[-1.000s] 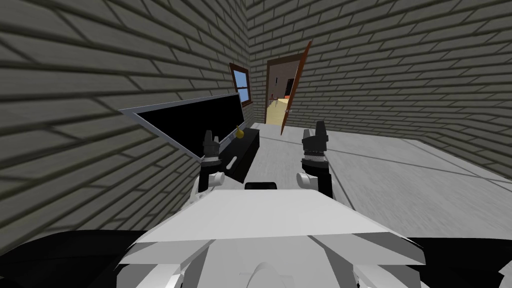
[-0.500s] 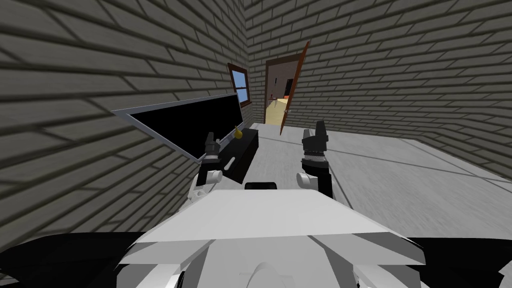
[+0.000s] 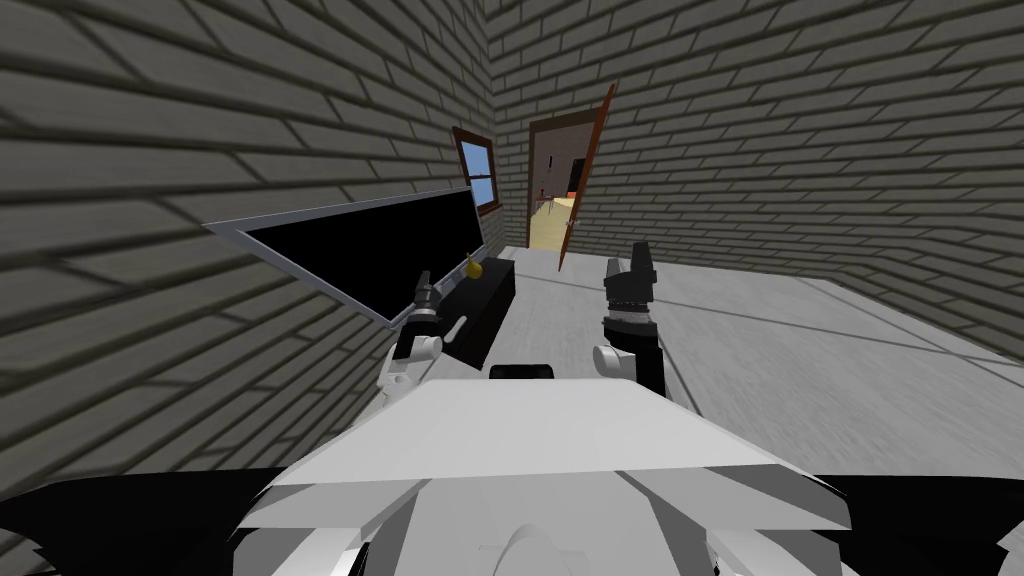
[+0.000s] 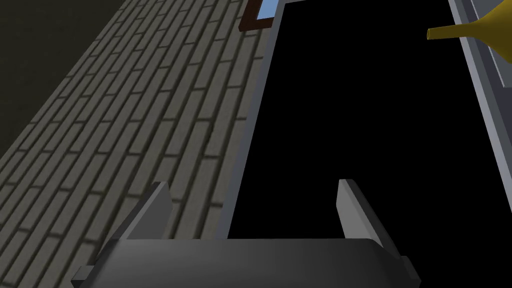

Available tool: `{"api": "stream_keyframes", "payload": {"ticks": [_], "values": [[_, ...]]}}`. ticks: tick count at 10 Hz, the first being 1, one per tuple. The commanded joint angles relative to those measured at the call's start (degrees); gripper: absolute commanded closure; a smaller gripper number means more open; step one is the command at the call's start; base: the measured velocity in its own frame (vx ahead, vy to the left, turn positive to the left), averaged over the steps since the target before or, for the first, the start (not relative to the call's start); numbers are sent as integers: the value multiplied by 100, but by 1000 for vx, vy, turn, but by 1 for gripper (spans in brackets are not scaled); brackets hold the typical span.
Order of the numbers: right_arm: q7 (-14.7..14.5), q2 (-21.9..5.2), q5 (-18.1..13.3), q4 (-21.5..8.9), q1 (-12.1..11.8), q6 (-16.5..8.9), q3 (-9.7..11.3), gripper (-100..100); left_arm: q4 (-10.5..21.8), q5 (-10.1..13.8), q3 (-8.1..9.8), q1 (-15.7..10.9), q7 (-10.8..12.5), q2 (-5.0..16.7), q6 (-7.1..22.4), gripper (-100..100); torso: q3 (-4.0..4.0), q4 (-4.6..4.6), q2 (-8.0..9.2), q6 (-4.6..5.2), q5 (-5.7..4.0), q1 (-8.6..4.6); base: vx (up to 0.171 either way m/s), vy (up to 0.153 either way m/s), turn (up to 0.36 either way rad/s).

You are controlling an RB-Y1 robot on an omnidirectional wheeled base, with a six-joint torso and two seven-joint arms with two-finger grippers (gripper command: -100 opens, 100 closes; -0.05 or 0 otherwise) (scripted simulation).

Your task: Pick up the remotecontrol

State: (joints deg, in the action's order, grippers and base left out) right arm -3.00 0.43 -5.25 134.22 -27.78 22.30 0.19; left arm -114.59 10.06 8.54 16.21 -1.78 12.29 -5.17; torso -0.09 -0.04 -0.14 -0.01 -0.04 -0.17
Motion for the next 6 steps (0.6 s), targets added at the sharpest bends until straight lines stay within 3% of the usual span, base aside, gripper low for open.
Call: {"api": "stream_keyframes", "payload": {"ticks": [1, 4, 5, 6], "values": [[0, 0, 0, 0, 0, 0, 0, 0, 147, 116, 61, -46, 78, 74, 192, -100, 0, 0, 0, 0, 0, 0, 30, -38, 4], [0, 0, 0, 0, 0, 0, 0, 0, 596, 454, 216, -245, 246, 215, 668, -100, -1, 0, -2, 1, 0, 4, 42, -36, -1], [0, 0, 0, 0, 0, 0, 0, 0, 596, 454, 216, -245, 246, 215, 706, -100, -1, 0, -2, 0, 1, 5, 31, -23, 2], [0, 0, 0, 0, 0, 0, 0, 0, 831, 625, 290, -341, 332, 283, 939, -100, 0, 0, 1, 0, 1, 9, 45, -25, 3]]}}
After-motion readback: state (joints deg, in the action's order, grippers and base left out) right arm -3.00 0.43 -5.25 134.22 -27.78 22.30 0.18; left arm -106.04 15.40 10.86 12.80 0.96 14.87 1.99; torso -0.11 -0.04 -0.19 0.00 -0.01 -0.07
